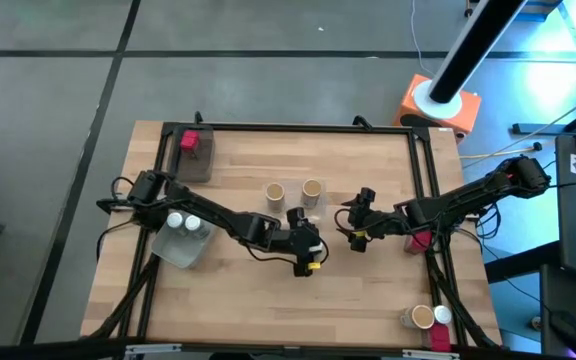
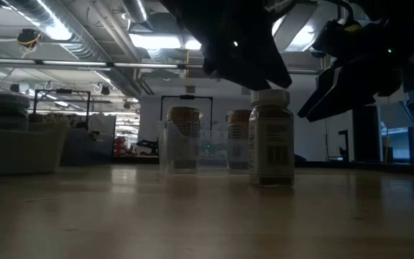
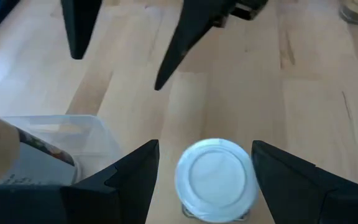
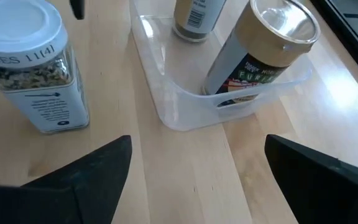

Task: Sort spices by type
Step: Put the top white seasoning bottle into the gray bin

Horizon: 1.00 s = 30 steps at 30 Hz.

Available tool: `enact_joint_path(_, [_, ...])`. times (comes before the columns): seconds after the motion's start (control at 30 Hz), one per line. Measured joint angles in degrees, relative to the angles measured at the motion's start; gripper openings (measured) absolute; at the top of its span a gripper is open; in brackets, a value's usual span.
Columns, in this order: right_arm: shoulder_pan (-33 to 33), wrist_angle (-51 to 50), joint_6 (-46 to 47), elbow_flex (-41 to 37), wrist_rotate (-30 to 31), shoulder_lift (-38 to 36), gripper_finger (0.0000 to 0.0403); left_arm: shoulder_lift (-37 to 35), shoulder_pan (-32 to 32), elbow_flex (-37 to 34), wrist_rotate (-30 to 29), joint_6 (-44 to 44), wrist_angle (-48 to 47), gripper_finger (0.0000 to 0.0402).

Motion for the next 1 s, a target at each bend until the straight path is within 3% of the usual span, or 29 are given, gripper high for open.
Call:
enact_joint_path(0.17, [0.00, 0.00, 0.00, 0.00, 0.00, 0.00, 0.0365, 0.28, 0.24, 0.05, 0.13, 0.70, -0.64, 0.0245])
enact_joint_path(0.33, [0.00, 0.04, 0.00, 0.00, 0.00, 0.00, 0.0365, 2.15, 0.71, 0.10, 6.49, 0.12, -0.99, 0.0245])
enact_joint_path(0.63, [0.00, 0.44, 0.00, 0.00, 0.00, 0.00, 0.0365, 3.48, 1.35, 0.10, 6.21, 1.01, -0.65, 0.0244])
enact_joint_path(0.87, [0.00, 0.42, 0.00, 0.00, -0.03, 0.00, 0.0365, 3.52, 1.44, 0.10, 7.15, 1.57, -0.41, 0.0190])
enact_joint_path(1.0, [0.00, 0.42, 0.00, 0.00, -1.91, 0.00, 0.0365, 3.47, 1.42, 0.10, 7.19, 1.80, -0.56, 0.0187])
